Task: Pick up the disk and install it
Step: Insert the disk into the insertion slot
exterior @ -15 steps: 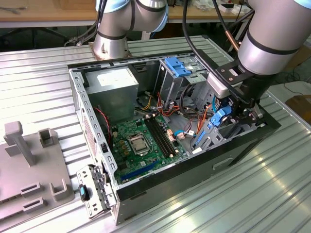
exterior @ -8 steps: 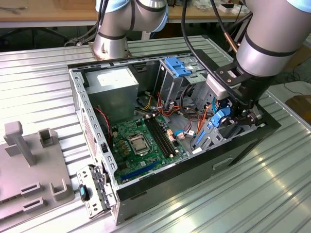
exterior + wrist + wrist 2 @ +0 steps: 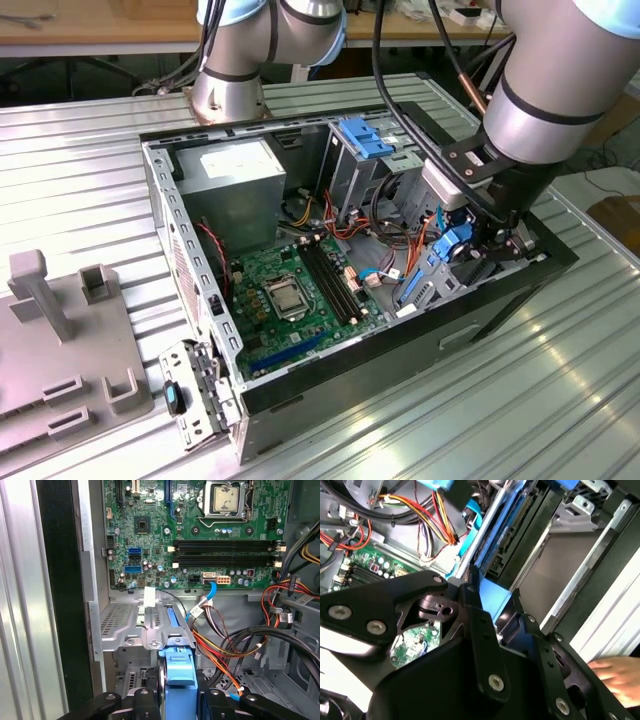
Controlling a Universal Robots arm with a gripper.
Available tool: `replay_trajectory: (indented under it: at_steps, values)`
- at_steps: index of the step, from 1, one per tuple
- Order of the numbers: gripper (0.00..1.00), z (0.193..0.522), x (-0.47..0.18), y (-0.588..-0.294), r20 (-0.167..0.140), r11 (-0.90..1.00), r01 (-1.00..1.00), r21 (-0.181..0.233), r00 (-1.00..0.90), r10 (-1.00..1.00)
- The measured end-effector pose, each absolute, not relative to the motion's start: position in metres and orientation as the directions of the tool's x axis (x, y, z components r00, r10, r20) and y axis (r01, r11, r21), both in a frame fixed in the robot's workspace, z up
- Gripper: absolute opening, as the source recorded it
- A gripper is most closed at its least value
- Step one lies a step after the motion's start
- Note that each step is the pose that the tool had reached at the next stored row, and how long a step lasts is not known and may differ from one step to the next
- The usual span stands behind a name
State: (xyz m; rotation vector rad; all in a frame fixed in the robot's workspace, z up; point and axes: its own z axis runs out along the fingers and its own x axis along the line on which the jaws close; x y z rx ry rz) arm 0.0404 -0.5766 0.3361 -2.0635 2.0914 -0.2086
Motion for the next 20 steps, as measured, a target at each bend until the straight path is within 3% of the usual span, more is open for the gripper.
replay_trajectory:
  at_steps: [12,14,20]
  values:
    - [0.37,0.3358,0.0405,-0.5765,-0.040,0.018,-0.972,-0.236,-0.009,-0.999]
    - [0.45,0.3357,0.0405,-0.5766,-0.041,0.018,-0.972,-0.236,-0.009,-0.999]
    - [0.45,0.3359,0.0405,-0.5765,-0.041,0.018,-0.972,-0.236,-0.009,-0.999]
